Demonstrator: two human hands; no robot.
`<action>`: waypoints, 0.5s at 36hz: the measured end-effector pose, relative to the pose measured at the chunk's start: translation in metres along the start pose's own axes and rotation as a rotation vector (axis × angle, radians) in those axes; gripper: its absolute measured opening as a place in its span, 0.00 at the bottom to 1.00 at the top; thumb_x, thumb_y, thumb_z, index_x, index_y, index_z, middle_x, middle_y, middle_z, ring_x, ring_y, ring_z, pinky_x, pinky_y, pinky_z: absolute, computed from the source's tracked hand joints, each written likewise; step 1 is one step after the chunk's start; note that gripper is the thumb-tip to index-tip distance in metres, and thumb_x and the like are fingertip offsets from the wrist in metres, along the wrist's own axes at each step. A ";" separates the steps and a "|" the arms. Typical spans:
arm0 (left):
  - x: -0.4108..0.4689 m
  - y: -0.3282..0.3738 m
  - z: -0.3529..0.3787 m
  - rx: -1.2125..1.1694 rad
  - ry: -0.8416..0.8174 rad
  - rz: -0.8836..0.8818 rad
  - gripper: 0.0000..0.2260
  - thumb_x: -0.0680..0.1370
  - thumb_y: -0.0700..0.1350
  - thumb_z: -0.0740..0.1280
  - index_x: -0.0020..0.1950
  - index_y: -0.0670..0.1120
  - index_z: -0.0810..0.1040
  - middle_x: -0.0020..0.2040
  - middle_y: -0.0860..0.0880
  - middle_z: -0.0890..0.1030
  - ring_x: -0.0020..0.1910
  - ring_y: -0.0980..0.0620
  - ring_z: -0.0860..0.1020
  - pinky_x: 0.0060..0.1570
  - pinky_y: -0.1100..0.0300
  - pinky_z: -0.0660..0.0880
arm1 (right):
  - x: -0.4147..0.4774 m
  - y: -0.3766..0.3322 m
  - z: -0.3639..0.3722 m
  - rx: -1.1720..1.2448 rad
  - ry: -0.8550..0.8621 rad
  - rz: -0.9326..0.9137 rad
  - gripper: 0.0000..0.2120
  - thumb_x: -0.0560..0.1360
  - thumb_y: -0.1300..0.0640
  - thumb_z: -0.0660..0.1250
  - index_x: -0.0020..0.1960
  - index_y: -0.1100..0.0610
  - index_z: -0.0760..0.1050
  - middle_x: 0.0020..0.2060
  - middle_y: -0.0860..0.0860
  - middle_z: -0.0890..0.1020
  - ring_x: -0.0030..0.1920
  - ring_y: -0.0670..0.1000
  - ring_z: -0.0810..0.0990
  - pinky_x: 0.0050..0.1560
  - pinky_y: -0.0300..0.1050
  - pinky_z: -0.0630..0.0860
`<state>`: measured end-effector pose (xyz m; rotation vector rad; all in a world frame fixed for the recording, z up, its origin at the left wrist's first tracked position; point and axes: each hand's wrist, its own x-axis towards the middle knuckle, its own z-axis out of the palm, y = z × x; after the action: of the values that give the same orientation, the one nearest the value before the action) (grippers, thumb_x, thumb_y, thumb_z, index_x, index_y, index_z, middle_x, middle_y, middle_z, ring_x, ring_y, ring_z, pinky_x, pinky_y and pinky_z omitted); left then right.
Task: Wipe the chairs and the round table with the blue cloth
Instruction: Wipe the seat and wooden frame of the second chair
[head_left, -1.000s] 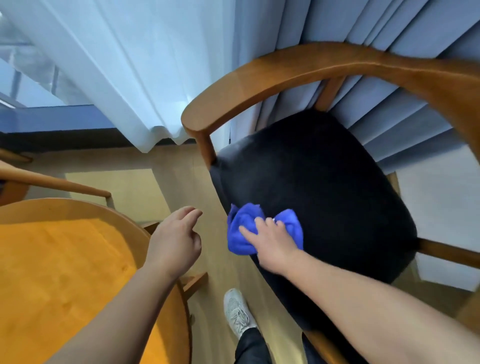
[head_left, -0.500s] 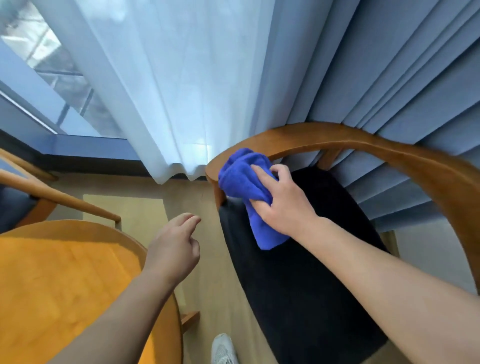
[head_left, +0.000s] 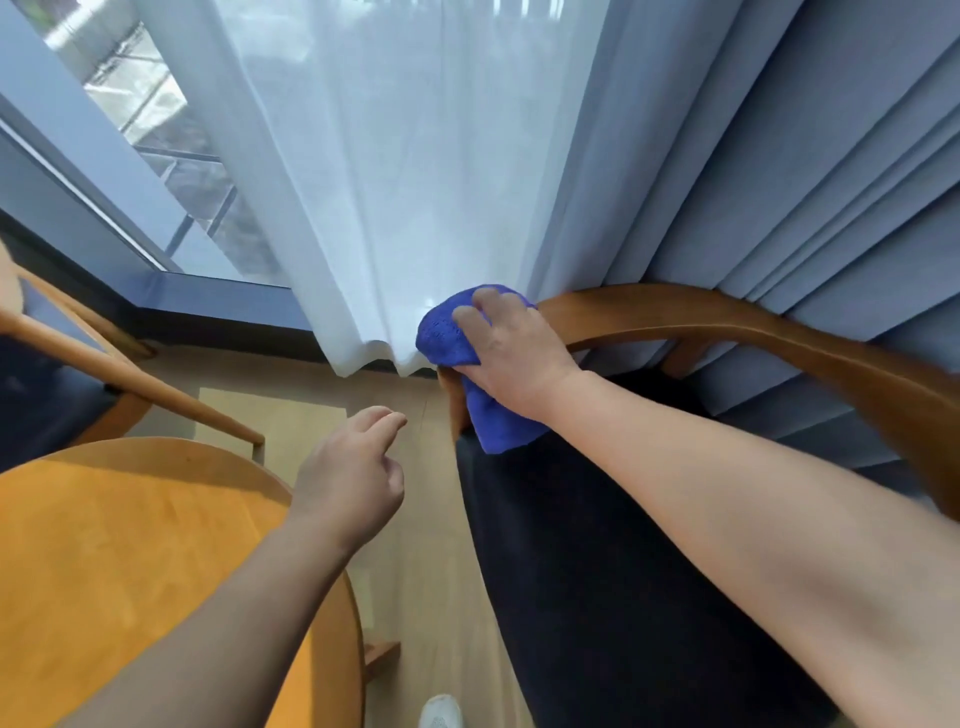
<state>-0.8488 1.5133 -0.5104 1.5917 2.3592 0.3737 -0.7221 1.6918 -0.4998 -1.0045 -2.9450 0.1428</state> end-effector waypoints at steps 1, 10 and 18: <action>0.000 0.000 0.000 -0.002 0.003 -0.002 0.19 0.72 0.38 0.65 0.63 0.49 0.76 0.61 0.53 0.77 0.51 0.51 0.77 0.44 0.63 0.69 | -0.001 0.000 0.000 0.019 0.023 -0.073 0.21 0.78 0.48 0.62 0.66 0.58 0.69 0.66 0.59 0.69 0.60 0.62 0.70 0.57 0.57 0.69; 0.002 -0.004 0.002 -0.015 0.004 -0.027 0.19 0.73 0.39 0.64 0.64 0.50 0.76 0.62 0.54 0.76 0.50 0.52 0.77 0.40 0.64 0.70 | 0.012 0.030 -0.004 -0.133 -0.425 -0.384 0.54 0.61 0.35 0.69 0.78 0.46 0.43 0.78 0.52 0.39 0.76 0.61 0.43 0.71 0.66 0.48; 0.010 0.006 0.009 -0.008 -0.008 -0.058 0.19 0.74 0.41 0.63 0.65 0.52 0.74 0.63 0.56 0.74 0.51 0.53 0.76 0.39 0.63 0.69 | 0.004 0.041 0.018 -0.238 -0.104 -0.309 0.41 0.68 0.40 0.68 0.76 0.49 0.56 0.72 0.53 0.65 0.68 0.58 0.64 0.68 0.60 0.58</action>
<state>-0.8443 1.5256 -0.5171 1.5143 2.3887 0.3633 -0.7008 1.7252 -0.5215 -0.5589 -3.2229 -0.1718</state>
